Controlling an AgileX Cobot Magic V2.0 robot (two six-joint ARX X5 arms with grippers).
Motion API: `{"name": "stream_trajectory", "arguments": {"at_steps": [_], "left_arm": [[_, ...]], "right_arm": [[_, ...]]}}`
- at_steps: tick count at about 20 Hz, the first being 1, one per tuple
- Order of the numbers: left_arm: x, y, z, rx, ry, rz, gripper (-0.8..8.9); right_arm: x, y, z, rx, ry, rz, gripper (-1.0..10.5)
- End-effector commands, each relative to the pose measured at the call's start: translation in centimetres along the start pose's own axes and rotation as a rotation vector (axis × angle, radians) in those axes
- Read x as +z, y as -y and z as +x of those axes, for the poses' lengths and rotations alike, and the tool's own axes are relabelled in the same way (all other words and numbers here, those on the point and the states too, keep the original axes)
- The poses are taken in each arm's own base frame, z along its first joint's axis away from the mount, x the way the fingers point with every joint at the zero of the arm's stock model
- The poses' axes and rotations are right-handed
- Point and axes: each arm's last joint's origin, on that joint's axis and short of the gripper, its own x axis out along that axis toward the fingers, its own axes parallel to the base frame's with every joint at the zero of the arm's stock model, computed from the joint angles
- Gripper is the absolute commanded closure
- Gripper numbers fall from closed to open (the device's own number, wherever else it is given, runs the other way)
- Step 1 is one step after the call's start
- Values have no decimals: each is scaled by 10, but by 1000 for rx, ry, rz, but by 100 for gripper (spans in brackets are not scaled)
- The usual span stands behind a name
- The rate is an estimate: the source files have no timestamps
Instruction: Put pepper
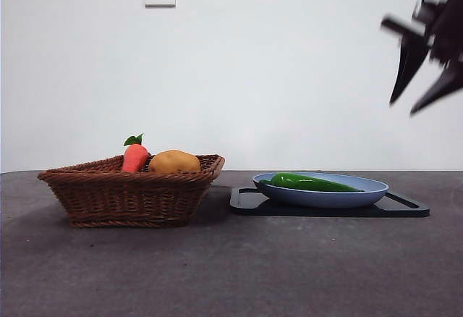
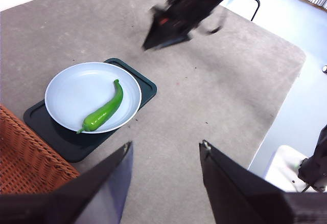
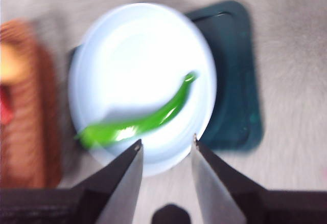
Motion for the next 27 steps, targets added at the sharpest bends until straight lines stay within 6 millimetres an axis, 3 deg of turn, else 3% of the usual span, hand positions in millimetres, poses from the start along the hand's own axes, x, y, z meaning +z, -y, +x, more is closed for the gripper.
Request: {"name": "stream_trajectory", "arguments": {"at_steps": [1, 6, 11, 14, 15, 27], "left_arm": [[4, 2, -1, -4, 2, 10, 581], [2, 2, -1, -3, -13, 7, 581], [2, 2, -1, -3, -14, 7, 590], [0, 2, -1, -2, -30, 4, 764], [0, 2, -1, -1, -39, 3, 812], [2, 2, -1, -4, -19, 6, 806]], "right_arm": [[-13, -25, -31, 22, -3, -126, 777], [-73, -73, -100, 76, -68, -314, 779], [-121, -96, -139, 135, -124, -429, 816], [-134, -99, -147, 153, -161, -505, 945], [-137, -100, -150, 159, -152, -516, 941], [-138, -100, -153, 159, -141, -509, 936]]}}
